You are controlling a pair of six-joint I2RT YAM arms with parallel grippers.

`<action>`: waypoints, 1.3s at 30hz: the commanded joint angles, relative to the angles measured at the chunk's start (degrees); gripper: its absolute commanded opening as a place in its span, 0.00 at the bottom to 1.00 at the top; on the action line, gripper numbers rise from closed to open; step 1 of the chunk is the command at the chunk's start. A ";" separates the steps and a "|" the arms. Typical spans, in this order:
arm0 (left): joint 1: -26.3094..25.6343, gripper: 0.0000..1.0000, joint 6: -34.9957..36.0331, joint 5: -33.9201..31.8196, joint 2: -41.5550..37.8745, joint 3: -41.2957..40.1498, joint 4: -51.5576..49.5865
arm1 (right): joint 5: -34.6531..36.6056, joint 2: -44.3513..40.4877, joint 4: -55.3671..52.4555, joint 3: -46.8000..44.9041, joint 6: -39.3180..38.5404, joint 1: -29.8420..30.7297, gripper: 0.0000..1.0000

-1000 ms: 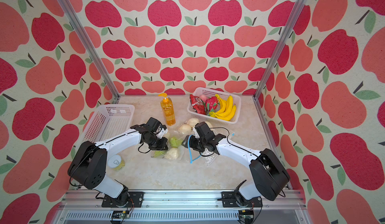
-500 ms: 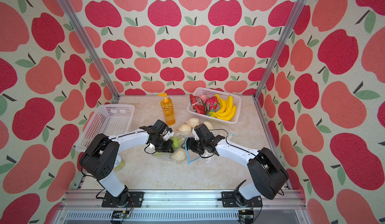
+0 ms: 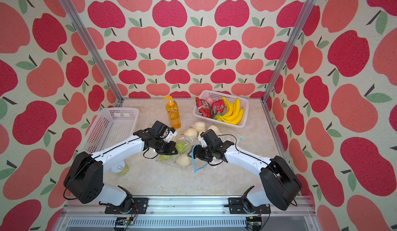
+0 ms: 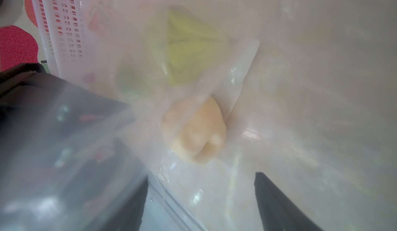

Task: Open the zip-top bag and take out the pear
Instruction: Pick up the pear from the zipper food storage bag.

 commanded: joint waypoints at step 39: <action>-2.38 0.00 -3.70 -0.71 13.94 -5.17 10.99 | 15.76 -5.23 -11.30 1.65 1.15 2.24 0.50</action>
